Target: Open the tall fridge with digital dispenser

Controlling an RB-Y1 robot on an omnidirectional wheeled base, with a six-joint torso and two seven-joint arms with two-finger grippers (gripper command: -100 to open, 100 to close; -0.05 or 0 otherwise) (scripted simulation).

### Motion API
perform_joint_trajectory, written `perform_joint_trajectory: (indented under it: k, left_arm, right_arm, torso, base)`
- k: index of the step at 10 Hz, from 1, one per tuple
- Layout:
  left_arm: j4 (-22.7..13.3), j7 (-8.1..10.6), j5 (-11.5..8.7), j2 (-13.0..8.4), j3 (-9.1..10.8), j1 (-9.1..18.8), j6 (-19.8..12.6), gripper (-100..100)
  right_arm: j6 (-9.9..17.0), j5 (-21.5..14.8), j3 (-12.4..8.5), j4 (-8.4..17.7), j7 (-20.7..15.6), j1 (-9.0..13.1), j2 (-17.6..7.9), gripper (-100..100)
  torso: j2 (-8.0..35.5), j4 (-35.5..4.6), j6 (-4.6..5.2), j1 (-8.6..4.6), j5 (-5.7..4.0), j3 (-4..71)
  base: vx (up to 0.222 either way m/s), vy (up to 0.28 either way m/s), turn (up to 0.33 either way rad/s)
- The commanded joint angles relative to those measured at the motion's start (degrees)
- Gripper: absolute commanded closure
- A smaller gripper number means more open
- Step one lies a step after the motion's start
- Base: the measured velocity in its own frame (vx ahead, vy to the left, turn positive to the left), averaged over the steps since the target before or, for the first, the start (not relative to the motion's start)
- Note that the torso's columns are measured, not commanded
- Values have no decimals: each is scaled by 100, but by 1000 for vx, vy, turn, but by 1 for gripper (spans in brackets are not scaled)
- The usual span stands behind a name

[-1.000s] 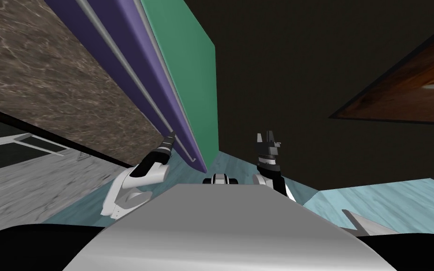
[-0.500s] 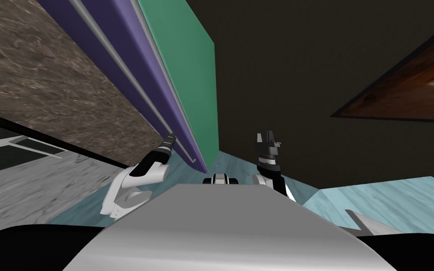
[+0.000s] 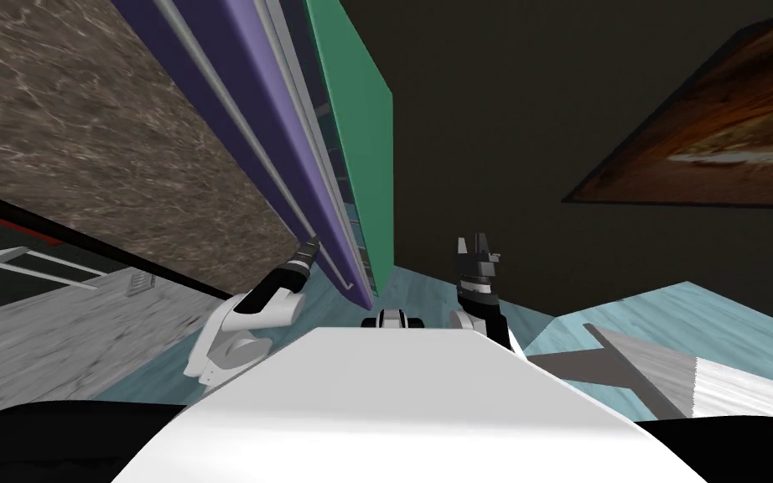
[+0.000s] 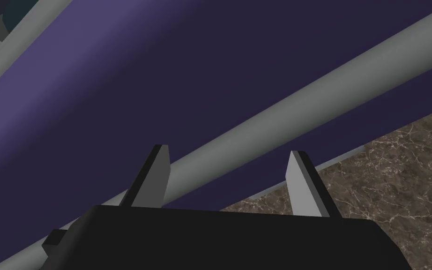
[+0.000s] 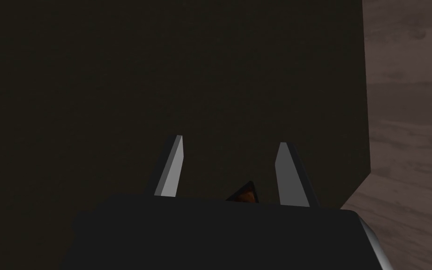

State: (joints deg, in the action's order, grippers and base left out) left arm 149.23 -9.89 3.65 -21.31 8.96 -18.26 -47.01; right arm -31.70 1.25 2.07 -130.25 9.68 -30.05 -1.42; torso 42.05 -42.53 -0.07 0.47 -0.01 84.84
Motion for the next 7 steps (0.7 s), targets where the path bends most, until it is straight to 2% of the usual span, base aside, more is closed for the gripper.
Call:
perform_joint_trajectory:
  k: [1, 2, 6, 7]
  left_arm:
    - [47, 12, -209, -192, -109, 119, 97, 100]
    - [47, 12, -209, -192, -109, 119, 97, 100]
    - [61, -15, -555, -498, -377, 242, 212, 100]
    - [61, -15, -555, -498, -377, 242, 212, 100]
  right_arm:
    - [0, 0, -1, 0, 0, 0, -1, 0]
    - [0, 0, -1, 0, 0, 1, -1, 0]
    - [0, 0, -1, 0, 0, 0, -1, 0]
    - [0, 0, -1, 0, 0, 0, -1, 0]
  torso:
    - [-4, -7, 3, 25, -3, 5]
    - [-2, -12, -10, 47, 2, 5]
    - [3, -6, 9, -19, -9, -2]
    - [0, -12, 3, -6, -10, 1]
  base:
    - [-226, 368, -156]
    - [-221, 255, -57]
    - [-219, 300, -98]
    - [-206, 248, -50]
